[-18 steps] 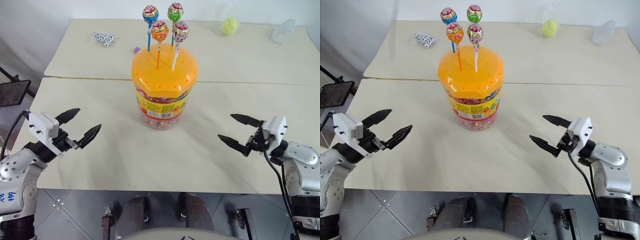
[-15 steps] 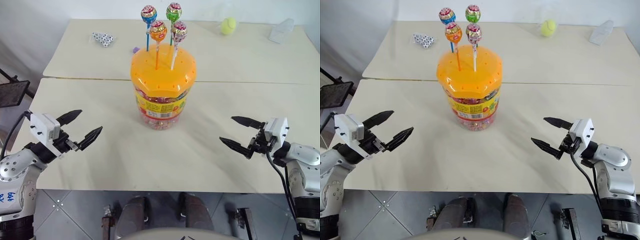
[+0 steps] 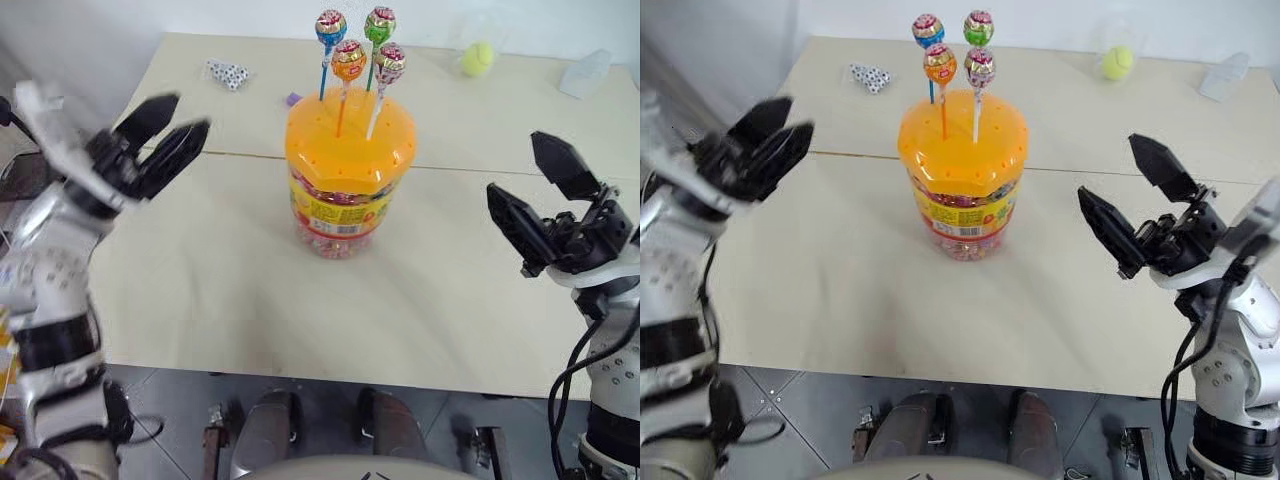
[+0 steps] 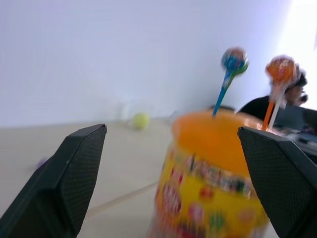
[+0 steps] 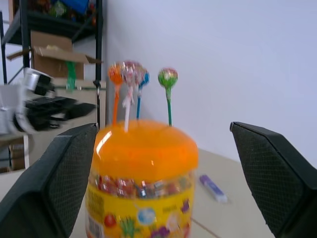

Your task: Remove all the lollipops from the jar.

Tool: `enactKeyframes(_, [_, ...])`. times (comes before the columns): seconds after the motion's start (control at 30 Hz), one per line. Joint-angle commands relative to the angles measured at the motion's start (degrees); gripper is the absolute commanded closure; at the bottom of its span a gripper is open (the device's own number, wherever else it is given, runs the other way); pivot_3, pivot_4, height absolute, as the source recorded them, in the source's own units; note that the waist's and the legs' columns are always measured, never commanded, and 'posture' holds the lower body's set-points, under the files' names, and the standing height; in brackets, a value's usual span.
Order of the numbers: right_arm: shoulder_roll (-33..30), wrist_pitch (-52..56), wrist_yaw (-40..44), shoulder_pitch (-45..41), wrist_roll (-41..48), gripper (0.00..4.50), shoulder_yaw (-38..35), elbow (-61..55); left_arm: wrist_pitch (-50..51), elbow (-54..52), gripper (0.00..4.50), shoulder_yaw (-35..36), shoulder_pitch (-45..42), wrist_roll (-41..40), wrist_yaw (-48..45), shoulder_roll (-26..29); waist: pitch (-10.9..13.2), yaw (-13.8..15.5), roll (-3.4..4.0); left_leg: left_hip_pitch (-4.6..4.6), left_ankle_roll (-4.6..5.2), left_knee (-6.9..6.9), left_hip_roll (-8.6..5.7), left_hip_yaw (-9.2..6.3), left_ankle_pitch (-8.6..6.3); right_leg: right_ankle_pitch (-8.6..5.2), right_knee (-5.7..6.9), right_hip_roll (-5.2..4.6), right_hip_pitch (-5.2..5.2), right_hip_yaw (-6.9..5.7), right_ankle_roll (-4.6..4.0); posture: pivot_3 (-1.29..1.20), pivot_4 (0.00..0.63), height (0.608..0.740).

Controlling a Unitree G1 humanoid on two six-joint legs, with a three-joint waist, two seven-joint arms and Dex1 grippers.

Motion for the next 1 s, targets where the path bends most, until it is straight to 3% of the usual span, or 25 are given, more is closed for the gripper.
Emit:
enactKeyframes(0.03, [-0.68, 0.22, -0.52, 1.12, 0.98, 0.04, -1.47, -2.36, -0.85, 6.32, 0.00, -4.56, -7.79, 3.92, -2.54, -2.09, 0.00, -0.17, 0.00, -0.01, 0.01, -0.01, 0.01, 0.10, -0.01, 0.00, -0.04, 0.03, -0.01, -0.02, 0.00, 0.00, 0.150, 0.740])
enactKeyframes(0.27, [-0.29, -0.77, 0.73, 2.56, 0.22, 0.04, -1.30, -2.04, 0.12, 11.08, 0.00, -9.50, -15.37, 7.23, -7.03, -6.13, 0.02, -1.48, -0.03, -0.03, -0.06, -0.01, 0.29, 0.24, -0.05, 0.00, -0.07, 0.35, -0.05, 0.00, 0.00, 0.00, 0.150, 0.740])
enactKeyframes(0.37, [0.20, -1.73, 1.60, 3.97, -0.50, 0.00, -1.06, -2.06, 0.22, 12.77, 0.57, -11.14, -16.66, 9.59, -7.53, -6.98, 0.02, -1.43, -0.04, -0.03, -0.08, 0.04, 0.37, 0.24, -0.05, -0.01, -0.07, 0.44, -0.05, 0.03, -0.02, 0.00, 0.150, 0.740])
enactKeyframes(0.73, [1.43, -3.29, 1.83, 5.02, -2.47, 0.00, 0.25, -2.59, -1.09, 14.96, 3.83, -7.70, -18.04, 8.68, -8.52, -9.48, 0.04, -1.21, -0.07, -0.05, -0.08, 0.14, 0.37, 0.19, -0.05, -0.01, -0.07, 0.43, -0.05, 0.13, -0.02, 0.00, 0.150, 0.740])
enactKeyframes(0.8, [1.39, -3.06, 1.86, 4.16, -2.42, 0.00, 0.96, -2.60, -1.21, 14.88, 4.46, -4.08, -18.93, 5.46, -7.05, -11.20, 0.05, -1.22, -0.07, -0.06, -0.08, 0.14, 0.37, 0.18, -0.05, -0.01, -0.07, 0.43, -0.05, 0.13, -0.02, 0.00, 0.150, 0.740])
enactKeyframes(0.9, [0.82, -2.31, 2.95, 0.69, -2.68, 0.00, 3.79, -1.74, 1.07, 13.46, 4.49, 3.94, -19.43, -1.52, -2.17, -12.54, 0.08, -1.50, -0.13, -0.06, -0.08, 0.17, 0.40, 0.02, -0.05, -0.01, -0.07, 0.43, -0.05, 0.15, -0.02, 0.00, 0.150, 0.740])
enactKeyframes(1.0, [0.12, -2.09, 5.18, -1.27, -3.12, 0.00, 5.71, -0.74, 2.93, 11.73, 4.49, 6.50, -17.72, -2.72, 1.25, -11.39, 0.08, -1.69, -0.13, 0.06, -0.09, 0.09, 0.42, -0.07, -0.06, -0.01, 0.01, 0.44, -0.07, 0.24, -0.02, 0.00, 0.150, 0.740])
